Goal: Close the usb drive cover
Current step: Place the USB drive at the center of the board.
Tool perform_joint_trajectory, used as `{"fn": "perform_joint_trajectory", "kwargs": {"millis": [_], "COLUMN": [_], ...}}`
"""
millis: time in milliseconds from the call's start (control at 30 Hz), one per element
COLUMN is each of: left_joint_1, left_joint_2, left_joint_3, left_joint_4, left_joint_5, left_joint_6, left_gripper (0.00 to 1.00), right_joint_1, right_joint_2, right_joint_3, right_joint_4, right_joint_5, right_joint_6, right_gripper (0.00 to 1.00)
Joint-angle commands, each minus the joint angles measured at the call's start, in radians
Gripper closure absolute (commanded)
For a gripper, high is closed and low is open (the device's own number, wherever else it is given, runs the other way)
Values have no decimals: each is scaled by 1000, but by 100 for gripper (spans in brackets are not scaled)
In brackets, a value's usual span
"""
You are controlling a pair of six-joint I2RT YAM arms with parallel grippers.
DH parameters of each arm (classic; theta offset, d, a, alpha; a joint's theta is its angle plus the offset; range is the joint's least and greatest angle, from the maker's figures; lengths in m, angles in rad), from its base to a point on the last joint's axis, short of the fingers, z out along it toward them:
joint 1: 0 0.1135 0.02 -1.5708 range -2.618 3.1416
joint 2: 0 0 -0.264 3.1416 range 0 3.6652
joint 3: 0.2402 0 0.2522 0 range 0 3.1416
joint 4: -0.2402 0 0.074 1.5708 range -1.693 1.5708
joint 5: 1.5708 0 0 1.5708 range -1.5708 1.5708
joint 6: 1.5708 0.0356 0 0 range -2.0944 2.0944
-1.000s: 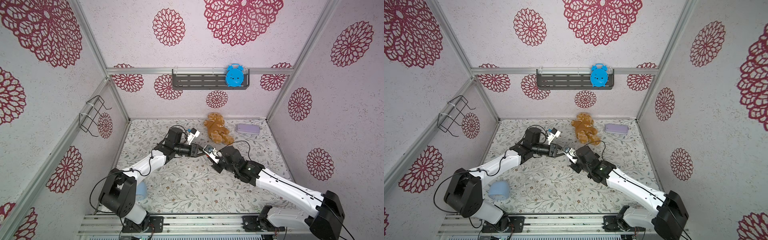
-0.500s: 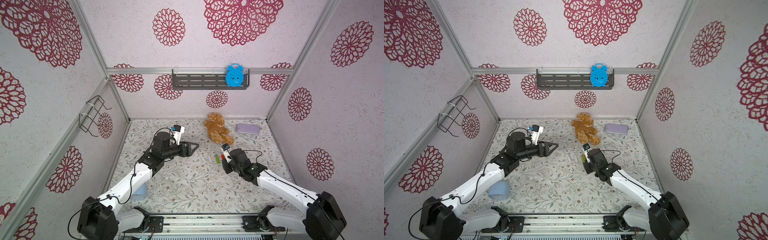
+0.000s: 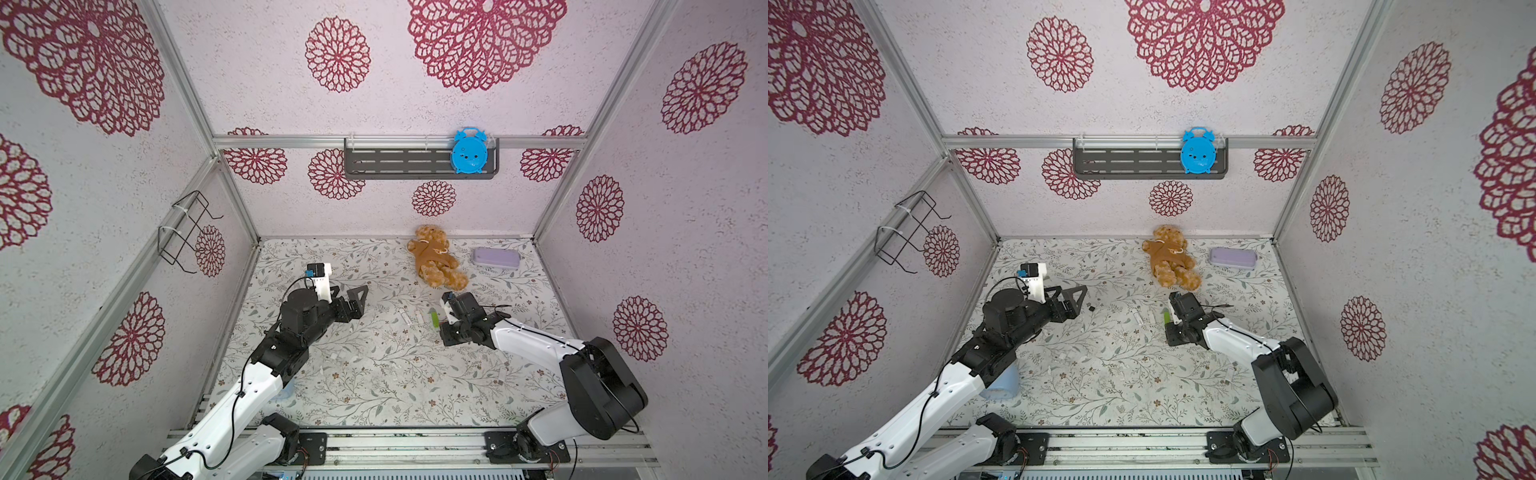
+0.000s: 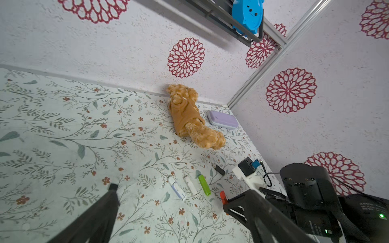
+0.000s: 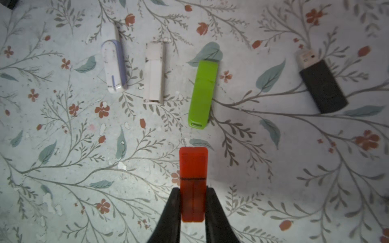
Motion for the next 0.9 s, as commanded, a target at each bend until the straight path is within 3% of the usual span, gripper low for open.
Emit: {"fn": "perform_joint_trajectory", "kwargs": {"millis": [0,500,700,867], "left_joint_1": [15,39,63,112], "left_joint_2": [-16,-38,-6,140], "left_joint_3": [-14,-32,-21,56], "left_joint_4": [10,-25,-88,-228], "left_joint_5": [-54,-85,-112,-52], "left_joint_6": [5,-15,-40,-39], "left_gripper": [3,3,3,3], "right_joint_1": [37,128,136,136], "right_joint_2": [44,267,255,184], "right_joint_3": [66,238,273,295], "right_joint_4": [-56,-195,-234,-249], "right_joint_5": [-47,64,90,89], "right_joint_6": [14,-16,-25,-37], "right_gripper": [79,74,66,58]}}
